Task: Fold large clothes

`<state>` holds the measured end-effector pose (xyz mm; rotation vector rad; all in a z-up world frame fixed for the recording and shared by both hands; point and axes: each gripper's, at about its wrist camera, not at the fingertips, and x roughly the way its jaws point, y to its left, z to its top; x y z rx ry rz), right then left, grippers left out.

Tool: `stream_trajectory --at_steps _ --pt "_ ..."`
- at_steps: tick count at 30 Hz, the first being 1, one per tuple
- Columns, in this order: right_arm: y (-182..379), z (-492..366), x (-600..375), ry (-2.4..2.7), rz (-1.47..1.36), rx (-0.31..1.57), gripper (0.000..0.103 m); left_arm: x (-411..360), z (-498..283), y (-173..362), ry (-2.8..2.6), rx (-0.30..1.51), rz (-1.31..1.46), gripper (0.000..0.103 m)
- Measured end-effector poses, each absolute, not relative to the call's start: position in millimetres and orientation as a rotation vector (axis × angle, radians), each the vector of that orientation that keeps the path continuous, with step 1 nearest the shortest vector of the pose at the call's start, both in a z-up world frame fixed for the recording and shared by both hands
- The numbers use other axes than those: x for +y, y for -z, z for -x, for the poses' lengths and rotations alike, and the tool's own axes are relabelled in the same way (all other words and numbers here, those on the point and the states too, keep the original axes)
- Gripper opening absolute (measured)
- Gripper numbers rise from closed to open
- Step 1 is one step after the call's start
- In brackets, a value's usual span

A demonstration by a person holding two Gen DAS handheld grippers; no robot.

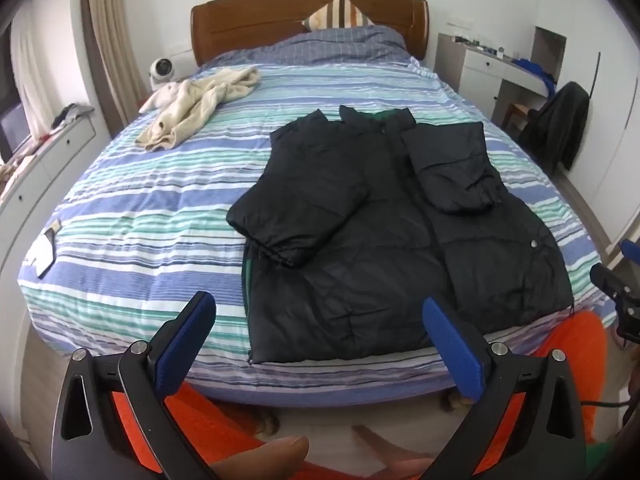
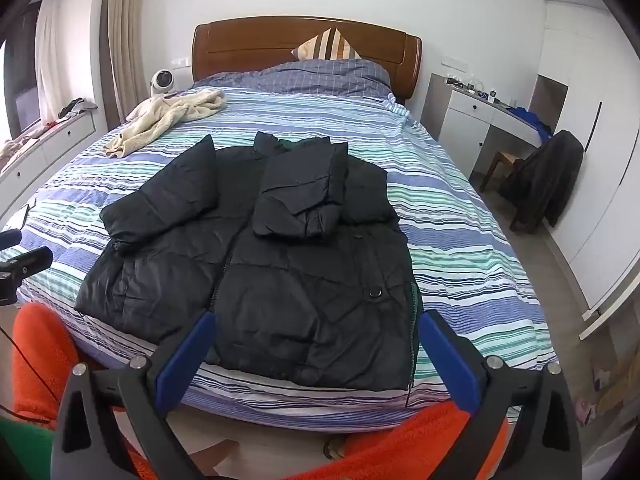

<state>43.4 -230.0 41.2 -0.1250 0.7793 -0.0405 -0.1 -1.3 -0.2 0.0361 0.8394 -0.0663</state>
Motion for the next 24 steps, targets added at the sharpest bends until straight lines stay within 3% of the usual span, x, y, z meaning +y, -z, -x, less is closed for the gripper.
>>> stream_trajectory --at_steps 24 --pt "-39.3 -46.8 -226.2 0.035 0.129 0.799 0.103 2.7 -1.2 5.0 0.090 0.870 -0.035 0.103"
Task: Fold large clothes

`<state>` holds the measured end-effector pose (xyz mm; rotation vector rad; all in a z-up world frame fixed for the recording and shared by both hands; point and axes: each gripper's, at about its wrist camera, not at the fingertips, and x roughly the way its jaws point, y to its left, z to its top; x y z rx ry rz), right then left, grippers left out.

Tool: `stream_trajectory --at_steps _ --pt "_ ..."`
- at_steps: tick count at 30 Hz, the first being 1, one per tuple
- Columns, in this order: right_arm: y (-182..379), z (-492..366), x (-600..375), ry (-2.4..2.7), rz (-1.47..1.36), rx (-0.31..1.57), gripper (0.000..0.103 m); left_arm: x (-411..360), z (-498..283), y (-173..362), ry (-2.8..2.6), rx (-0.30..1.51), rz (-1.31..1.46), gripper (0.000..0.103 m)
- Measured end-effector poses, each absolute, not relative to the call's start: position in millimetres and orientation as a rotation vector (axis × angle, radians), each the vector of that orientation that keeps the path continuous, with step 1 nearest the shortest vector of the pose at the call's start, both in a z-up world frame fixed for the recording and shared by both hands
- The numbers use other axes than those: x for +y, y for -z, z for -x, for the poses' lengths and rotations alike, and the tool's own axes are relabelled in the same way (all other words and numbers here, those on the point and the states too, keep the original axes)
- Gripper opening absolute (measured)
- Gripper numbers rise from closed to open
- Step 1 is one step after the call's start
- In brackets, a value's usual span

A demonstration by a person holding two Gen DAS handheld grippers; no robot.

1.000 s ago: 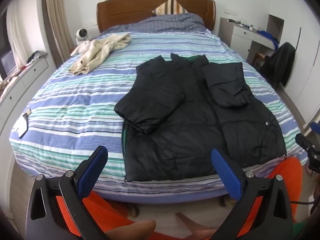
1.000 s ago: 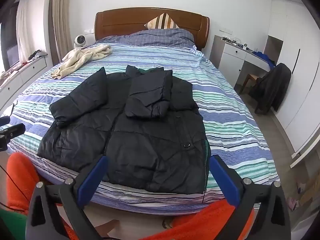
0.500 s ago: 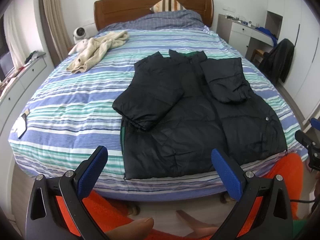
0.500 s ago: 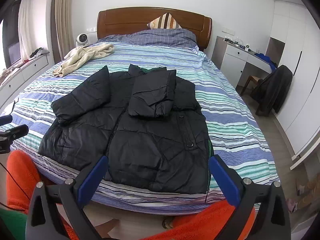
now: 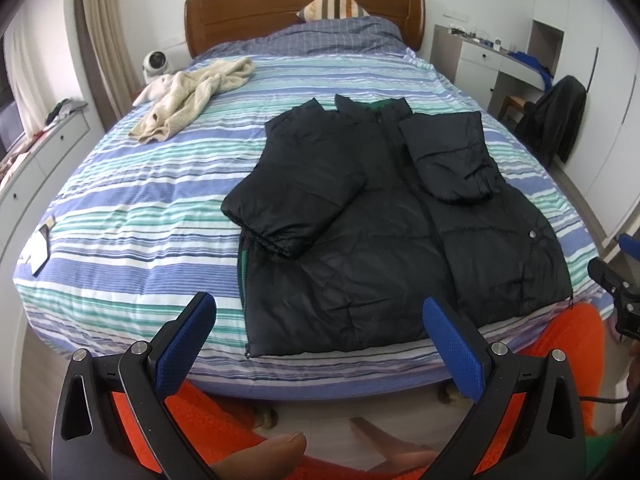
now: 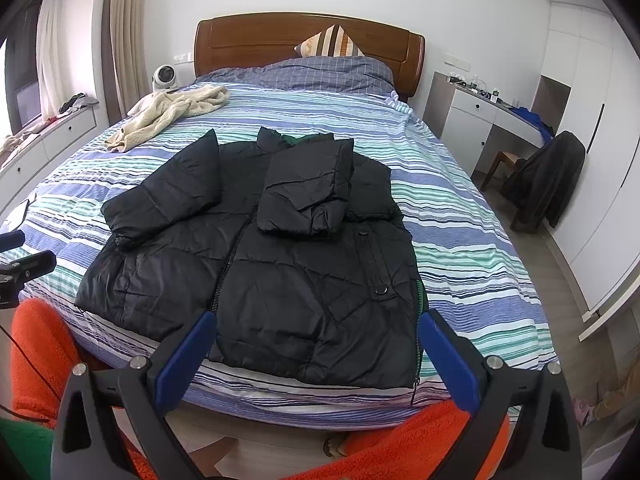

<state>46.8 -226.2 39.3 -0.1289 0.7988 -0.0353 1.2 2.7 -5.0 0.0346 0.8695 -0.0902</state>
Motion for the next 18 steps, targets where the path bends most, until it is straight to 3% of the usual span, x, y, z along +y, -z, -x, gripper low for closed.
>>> stream_trajectory --at_steps 18 --pt "-39.9 -45.3 -226.8 0.044 0.116 0.792 0.103 6.1 0.4 4.7 0.065 0.871 -0.015 0.103"
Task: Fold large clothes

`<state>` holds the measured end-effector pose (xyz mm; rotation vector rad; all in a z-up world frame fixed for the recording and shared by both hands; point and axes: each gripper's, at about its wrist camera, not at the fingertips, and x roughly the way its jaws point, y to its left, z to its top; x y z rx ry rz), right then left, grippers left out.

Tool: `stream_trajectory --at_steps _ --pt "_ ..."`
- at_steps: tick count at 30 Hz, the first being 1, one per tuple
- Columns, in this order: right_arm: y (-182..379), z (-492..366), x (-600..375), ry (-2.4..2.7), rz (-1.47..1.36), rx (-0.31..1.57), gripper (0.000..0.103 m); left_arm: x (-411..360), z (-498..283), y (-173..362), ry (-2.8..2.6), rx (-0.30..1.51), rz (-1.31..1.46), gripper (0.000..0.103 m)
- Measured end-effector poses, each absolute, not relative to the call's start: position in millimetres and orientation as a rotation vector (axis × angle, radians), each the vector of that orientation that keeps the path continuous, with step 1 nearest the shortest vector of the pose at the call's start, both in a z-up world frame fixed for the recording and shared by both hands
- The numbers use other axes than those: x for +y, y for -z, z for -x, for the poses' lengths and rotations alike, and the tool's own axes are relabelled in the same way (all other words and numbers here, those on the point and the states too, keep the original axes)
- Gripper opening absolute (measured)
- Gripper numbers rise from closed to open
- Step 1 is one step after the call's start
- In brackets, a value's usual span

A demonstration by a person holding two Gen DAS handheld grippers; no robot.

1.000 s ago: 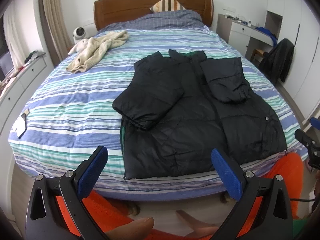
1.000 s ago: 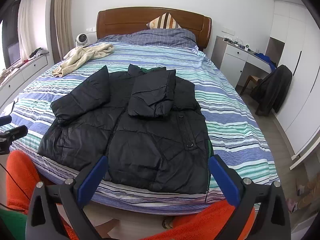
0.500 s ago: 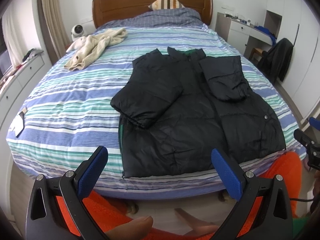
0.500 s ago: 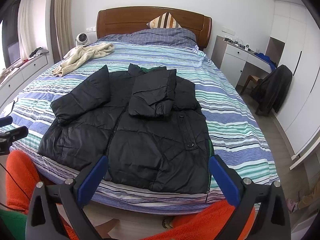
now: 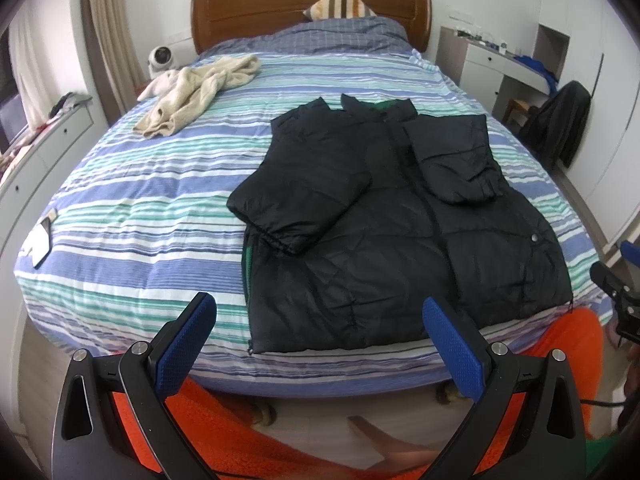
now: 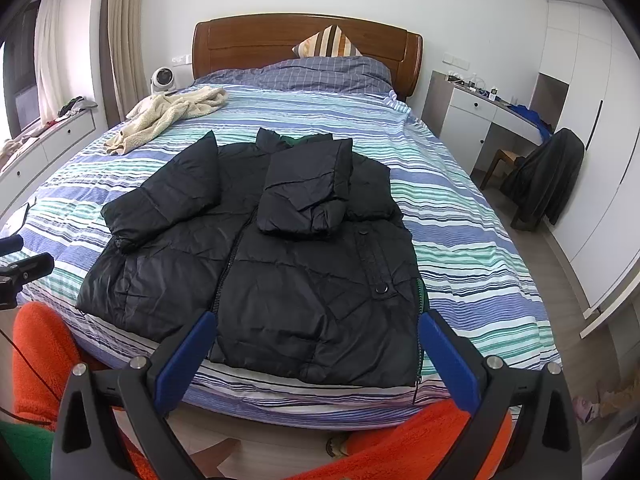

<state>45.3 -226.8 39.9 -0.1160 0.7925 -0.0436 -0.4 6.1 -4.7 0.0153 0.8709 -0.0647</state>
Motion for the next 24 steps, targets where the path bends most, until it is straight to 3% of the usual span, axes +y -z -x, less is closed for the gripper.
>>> stream_trajectory --at_steps 24 --pt "-37.4 -48.1 -231.4 0.075 0.117 0.810 0.103 3.2 -3.7 6.4 0.049 0.858 -0.052 0.103"
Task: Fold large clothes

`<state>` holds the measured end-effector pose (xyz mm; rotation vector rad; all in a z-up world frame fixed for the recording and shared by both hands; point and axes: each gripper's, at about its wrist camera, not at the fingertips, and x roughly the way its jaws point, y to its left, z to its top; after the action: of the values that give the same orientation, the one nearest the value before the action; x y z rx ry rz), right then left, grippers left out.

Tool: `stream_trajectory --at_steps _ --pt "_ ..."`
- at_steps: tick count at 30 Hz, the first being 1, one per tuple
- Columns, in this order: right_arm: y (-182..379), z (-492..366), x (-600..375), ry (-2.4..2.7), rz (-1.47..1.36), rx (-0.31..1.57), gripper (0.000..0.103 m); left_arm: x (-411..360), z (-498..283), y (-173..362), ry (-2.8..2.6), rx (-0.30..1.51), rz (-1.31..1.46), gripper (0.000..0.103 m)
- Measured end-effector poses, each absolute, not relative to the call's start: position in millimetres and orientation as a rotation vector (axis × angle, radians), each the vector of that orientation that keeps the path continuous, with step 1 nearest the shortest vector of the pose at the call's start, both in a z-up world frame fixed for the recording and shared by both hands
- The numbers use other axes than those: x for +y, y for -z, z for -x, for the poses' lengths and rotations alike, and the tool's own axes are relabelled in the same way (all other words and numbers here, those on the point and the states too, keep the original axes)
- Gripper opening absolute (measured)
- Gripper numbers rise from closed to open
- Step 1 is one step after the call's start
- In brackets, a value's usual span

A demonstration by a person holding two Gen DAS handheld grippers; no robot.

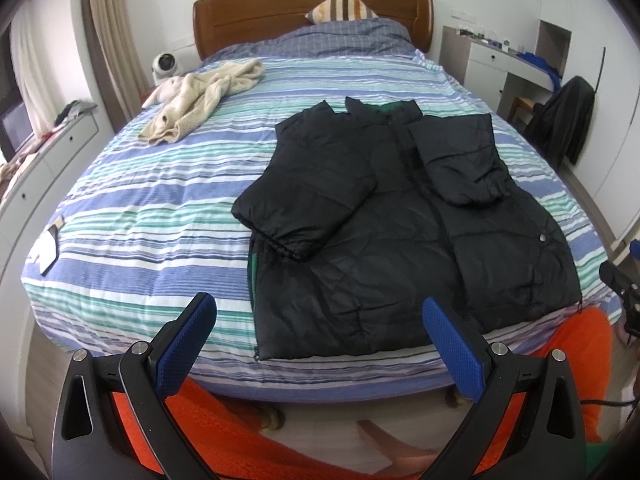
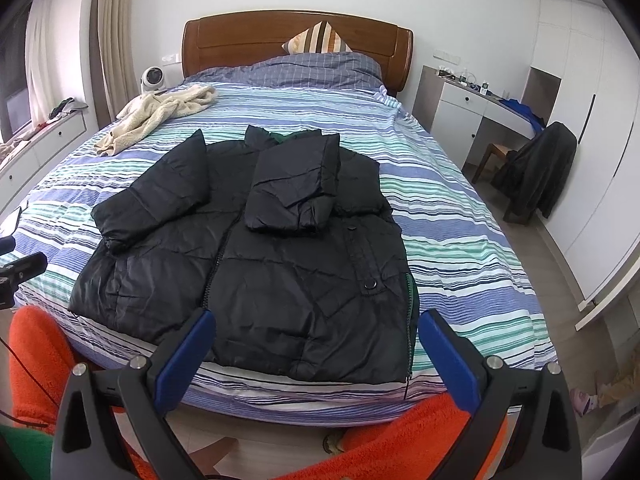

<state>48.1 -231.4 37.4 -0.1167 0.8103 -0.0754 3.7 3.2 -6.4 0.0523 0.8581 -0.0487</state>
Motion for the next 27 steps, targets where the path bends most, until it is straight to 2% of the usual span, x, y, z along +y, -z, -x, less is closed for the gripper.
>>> stream_trajectory --at_steps 27 --pt "-38.1 -47.8 -226.1 0.049 0.138 0.788 0.103 5.0 -2.5 6.2 0.034 0.855 -0.046 0.103"
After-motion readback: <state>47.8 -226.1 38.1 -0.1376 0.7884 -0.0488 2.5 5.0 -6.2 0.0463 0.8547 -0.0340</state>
